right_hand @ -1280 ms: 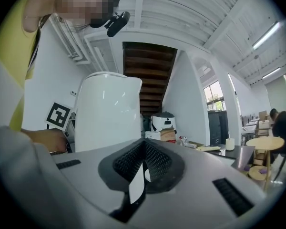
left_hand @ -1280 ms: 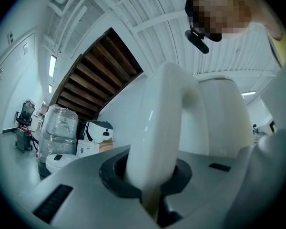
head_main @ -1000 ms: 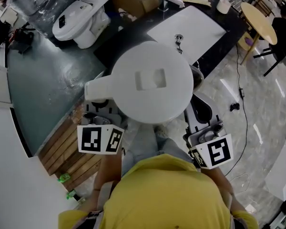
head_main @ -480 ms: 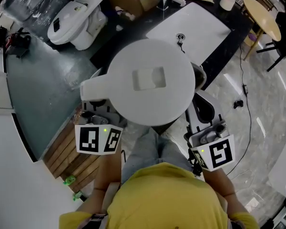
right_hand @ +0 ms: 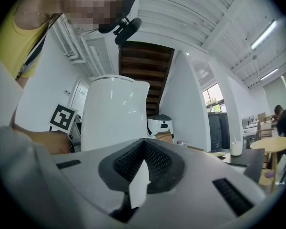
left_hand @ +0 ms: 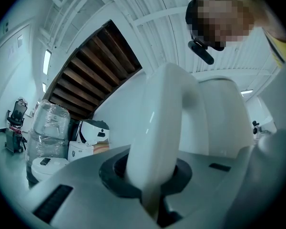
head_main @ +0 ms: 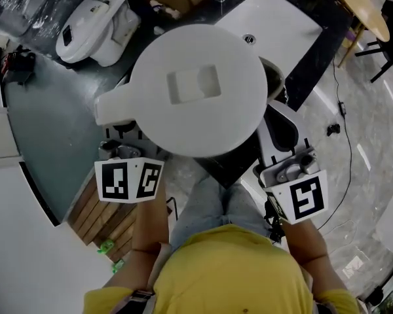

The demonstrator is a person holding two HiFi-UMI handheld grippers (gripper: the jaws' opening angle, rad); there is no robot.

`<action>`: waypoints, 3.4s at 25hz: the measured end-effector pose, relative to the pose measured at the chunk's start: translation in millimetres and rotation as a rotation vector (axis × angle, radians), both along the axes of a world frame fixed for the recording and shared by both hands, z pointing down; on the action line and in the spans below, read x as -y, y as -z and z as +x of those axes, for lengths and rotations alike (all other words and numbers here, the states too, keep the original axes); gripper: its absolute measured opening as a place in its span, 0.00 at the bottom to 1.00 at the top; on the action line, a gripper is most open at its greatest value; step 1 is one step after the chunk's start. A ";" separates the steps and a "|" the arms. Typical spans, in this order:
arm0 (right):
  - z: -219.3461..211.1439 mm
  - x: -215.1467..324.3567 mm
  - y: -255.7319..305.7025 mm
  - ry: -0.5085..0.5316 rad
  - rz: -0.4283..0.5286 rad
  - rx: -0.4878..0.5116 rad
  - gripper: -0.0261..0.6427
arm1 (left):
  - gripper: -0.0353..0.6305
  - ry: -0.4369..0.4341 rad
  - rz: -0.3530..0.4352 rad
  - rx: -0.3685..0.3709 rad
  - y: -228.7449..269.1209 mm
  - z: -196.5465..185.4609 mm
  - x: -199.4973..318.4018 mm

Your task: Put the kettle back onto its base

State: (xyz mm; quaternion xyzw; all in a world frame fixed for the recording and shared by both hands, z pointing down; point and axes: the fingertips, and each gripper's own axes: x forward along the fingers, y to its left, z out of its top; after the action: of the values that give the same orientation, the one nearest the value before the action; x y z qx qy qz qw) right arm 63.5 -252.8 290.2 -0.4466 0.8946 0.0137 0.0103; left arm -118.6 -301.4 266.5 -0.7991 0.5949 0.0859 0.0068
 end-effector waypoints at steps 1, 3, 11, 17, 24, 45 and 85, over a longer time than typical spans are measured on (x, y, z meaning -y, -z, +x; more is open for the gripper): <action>-1.6 4.5 -1.6 -0.003 0.002 -0.001 0.05 | 0.12 -0.001 0.001 0.001 -1.3 -1.6 4.8; -4.5 13.5 -4.9 -0.009 0.004 -0.002 0.05 | 0.12 -0.004 0.000 0.000 -4.9 -4.4 14.2; -11.8 45.4 -17.3 -0.037 -0.007 -0.004 0.05 | 0.12 -0.019 -0.010 -0.005 -18.7 -10.6 50.0; -16.4 63.2 -24.0 -0.045 -0.009 0.002 0.05 | 0.12 -0.021 -0.005 0.000 -25.6 -15.1 68.8; -22.8 75.8 -28.8 -0.052 -0.013 0.008 0.05 | 0.12 -0.021 -0.012 -0.006 -33.0 -21.8 82.8; -17.5 105.5 -65.0 -0.103 -0.061 -0.002 0.05 | 0.12 -0.069 -0.034 0.010 -69.7 -12.8 121.1; -14.0 115.9 -83.6 -0.191 -0.075 -0.101 0.05 | 0.13 -0.031 -0.124 0.173 -127.3 -4.6 129.9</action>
State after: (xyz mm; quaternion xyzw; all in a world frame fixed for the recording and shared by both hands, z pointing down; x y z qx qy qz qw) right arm 49.5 -368.6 373.9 -0.5288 0.8471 0.0034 -0.0530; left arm -123.2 -431.3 393.7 -0.8117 0.5837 -0.0206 0.0073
